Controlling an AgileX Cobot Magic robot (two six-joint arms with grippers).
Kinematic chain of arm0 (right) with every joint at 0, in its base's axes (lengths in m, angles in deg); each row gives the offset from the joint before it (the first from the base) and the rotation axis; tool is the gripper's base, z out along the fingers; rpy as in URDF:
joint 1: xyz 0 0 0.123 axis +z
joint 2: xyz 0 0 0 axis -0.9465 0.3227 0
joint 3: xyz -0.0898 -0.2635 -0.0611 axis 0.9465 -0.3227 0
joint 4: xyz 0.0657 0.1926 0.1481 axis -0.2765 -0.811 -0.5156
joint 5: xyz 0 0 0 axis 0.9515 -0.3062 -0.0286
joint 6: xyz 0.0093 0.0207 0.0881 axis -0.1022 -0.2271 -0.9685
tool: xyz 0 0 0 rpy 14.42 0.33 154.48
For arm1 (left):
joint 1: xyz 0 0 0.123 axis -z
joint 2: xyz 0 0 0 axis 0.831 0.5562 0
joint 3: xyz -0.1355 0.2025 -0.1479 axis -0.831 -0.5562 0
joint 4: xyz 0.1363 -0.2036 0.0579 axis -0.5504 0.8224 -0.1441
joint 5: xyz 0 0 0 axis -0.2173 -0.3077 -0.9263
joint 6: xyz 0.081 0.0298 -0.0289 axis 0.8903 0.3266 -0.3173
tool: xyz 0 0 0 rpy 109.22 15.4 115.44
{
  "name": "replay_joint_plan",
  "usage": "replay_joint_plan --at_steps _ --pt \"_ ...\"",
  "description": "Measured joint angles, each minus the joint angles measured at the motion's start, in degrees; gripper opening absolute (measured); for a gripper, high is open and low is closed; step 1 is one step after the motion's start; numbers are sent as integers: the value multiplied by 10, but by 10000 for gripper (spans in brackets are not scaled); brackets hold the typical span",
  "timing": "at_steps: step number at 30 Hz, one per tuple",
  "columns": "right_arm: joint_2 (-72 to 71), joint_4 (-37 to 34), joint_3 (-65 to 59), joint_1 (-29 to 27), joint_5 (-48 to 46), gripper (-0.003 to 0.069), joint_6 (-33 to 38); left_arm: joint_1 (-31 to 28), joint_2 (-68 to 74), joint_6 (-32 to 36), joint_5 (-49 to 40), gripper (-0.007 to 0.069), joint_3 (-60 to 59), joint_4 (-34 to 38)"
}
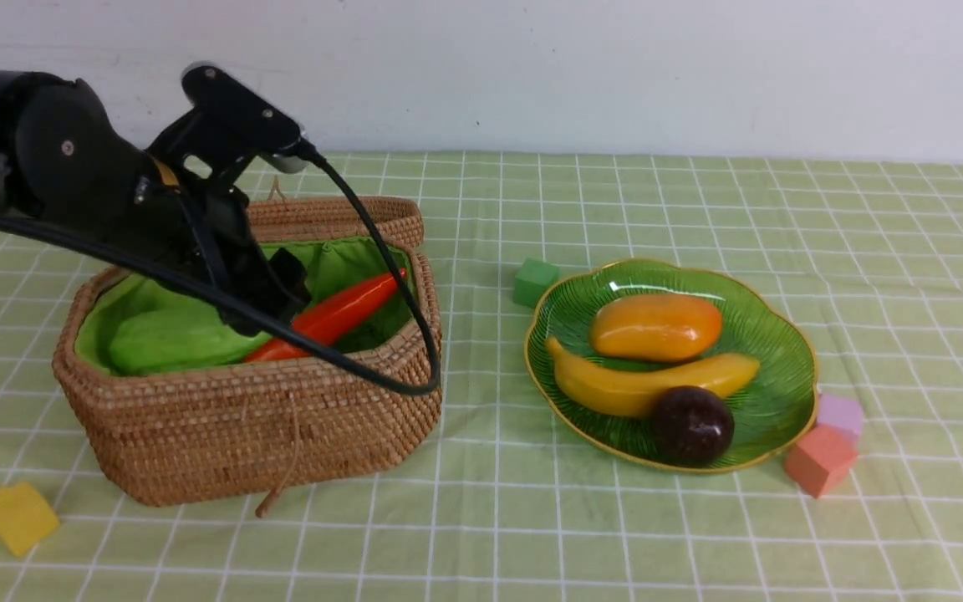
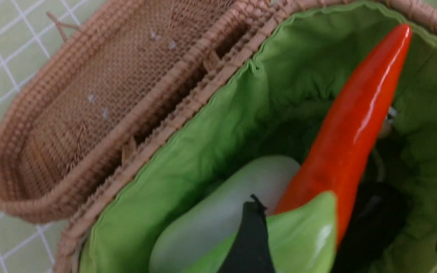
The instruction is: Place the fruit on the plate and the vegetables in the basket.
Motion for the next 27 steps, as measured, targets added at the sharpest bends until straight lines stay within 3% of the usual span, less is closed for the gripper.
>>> replay_joint_plan --at_steps 5,10,11,13,27 --pt "0 0 0 0 0 240 0 0 -41 -111 -76 498 0 -9" --pt "0 0 0 0 0 240 0 0 -95 -207 -192 186 0 -9" --pt "0 0 0 0 0 240 0 0 -100 -212 -200 157 0 -9" --pt "0 1 0 0 0 240 0 0 -136 -232 -246 1 0 -9" --pt "0 0 0 0 0 240 0 0 -497 -354 -391 -13 -10 -6"
